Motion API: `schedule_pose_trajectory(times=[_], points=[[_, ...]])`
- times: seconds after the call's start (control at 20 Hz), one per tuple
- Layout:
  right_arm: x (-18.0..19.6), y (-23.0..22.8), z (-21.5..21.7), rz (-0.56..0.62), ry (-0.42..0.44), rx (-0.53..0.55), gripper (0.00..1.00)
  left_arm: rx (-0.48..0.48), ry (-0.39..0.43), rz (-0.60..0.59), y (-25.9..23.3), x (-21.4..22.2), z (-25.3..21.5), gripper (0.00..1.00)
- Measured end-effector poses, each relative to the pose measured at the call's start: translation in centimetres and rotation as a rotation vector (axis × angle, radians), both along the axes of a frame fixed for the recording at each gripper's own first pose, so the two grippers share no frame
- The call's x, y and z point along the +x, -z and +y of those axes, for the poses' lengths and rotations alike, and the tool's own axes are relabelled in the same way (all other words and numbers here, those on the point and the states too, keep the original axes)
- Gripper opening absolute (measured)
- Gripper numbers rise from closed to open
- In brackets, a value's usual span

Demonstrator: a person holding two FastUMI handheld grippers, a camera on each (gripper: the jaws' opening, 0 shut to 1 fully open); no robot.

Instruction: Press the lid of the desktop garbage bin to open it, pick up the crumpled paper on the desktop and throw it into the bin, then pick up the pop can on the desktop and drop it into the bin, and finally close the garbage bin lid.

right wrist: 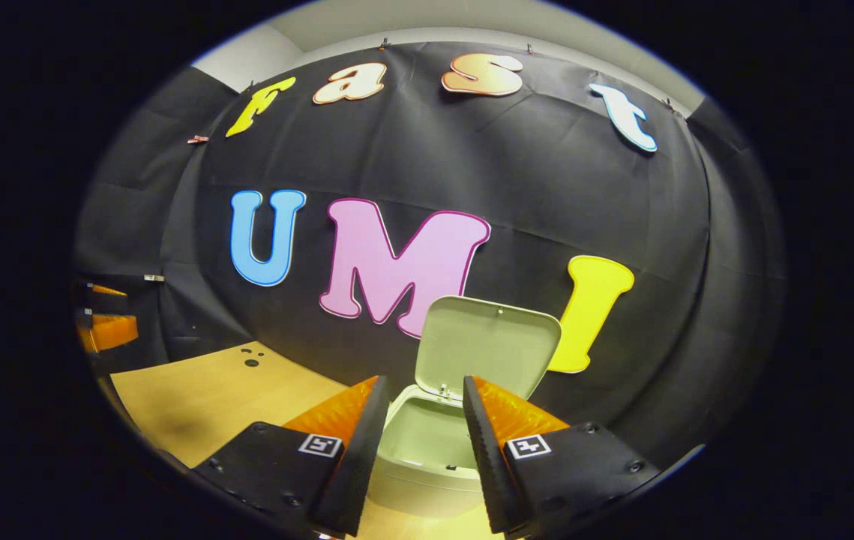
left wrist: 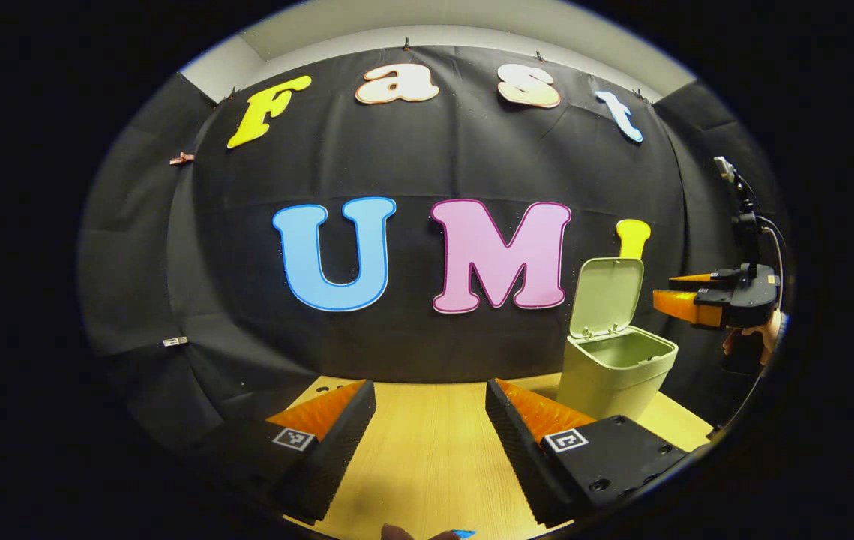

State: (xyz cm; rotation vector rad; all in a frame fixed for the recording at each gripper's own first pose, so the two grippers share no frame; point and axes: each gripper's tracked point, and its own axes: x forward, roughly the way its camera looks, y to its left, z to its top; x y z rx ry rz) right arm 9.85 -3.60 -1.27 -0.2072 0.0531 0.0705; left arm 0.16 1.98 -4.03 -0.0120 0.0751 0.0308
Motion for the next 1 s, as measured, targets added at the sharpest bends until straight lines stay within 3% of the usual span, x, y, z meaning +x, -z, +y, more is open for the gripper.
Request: schedule_pose_trajectory(times=[0.05,0.1,0.2,0.5,1.0], points=[[-0.4,0.2,0.7,0.005,-0.019,0.017,0.67,-0.005,0.007,0.012,0.7,-0.1,-0.2,0.95],[-0.9,0.7,1.2,0.020,-0.032,0.026,0.77,-0.011,0.011,0.029,1.3,-0.2,-0.2,0.95],[-1.7,1.5,1.7,0.040,-0.040,0.025,0.83,-0.017,0.016,0.064,2.9,-0.2,-0.4,0.95],[-3.8,3.9,2.8,0.083,-0.040,0.056,0.93,-0.011,0.051,0.219,9.5,-1.3,-1.4,0.95],[-6.5,8.0,3.7,0.182,-0.039,0.128,0.93,-0.035,0.107,0.509,22.0,-4.6,-3.6,0.99]])
